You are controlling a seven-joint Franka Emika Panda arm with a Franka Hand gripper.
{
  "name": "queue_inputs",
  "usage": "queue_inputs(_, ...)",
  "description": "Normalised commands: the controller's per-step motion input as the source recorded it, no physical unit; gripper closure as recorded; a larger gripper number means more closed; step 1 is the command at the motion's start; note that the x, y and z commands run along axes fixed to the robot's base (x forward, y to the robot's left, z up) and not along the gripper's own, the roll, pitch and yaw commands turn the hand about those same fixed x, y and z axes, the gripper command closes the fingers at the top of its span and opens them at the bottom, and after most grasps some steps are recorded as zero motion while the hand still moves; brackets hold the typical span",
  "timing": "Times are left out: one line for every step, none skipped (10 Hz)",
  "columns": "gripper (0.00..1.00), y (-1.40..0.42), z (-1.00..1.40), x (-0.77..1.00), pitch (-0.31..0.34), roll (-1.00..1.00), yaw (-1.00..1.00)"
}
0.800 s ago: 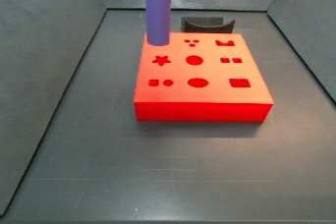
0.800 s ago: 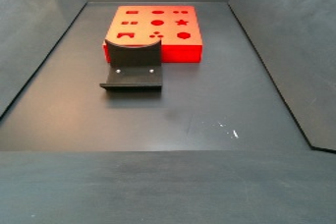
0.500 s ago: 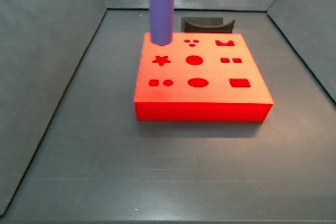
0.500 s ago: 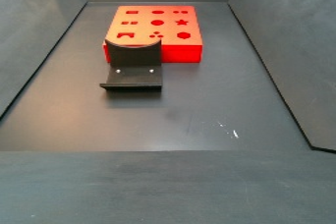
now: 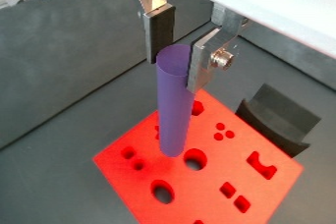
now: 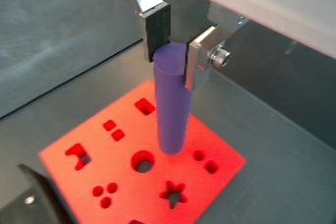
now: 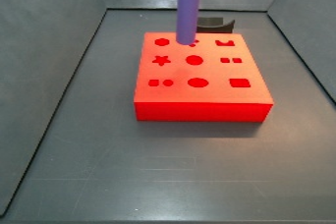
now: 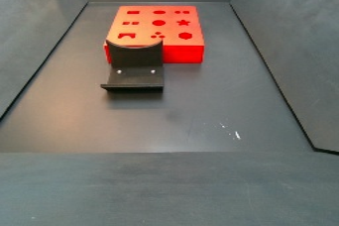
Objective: Insert the round object.
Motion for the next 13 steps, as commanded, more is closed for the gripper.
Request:
queue_inputs(1.00, 0.02, -0.34, 0.71, 0.000, 0.23, 0.18)
queue_inputs(1.00, 0.20, -0.55, 0.63, 0.000, 0.04, 0.14)
queue_inputs(1.00, 0.26, -0.63, 0.46, -0.151, 0.00, 0.19)
queue_inputs(1.00, 0.23, -0.44, 0.36, -0.131, 0.00, 0.21)
queue_inputs(1.00, 0.23, -0.21, 0.14, -0.091, 0.00, 0.17)
queue_inputs(1.00, 0.26, -0.11, 0.00, -0.069, 0.00, 0.13)
queue_inputs(1.00, 0.27, -0.09, 0.00, -0.059, 0.00, 0.07)
queue_inputs(1.00, 0.14, -0.11, -0.06, -0.033, 0.00, 0.00)
queue_inputs(1.00, 0.00, -0.14, 0.00, -0.014, 0.01, 0.01)
queue_inputs(1.00, -0.04, -0.15, 0.00, -0.027, 0.02, 0.00)
queue_inputs(1.00, -0.04, -0.10, 0.00, -0.043, 0.00, 0.02)
queue_inputs(1.00, -0.05, -0.12, 0.00, -0.054, 0.00, 0.02)
queue_inputs(1.00, -0.09, -0.13, 0.00, -0.070, 0.00, 0.02)
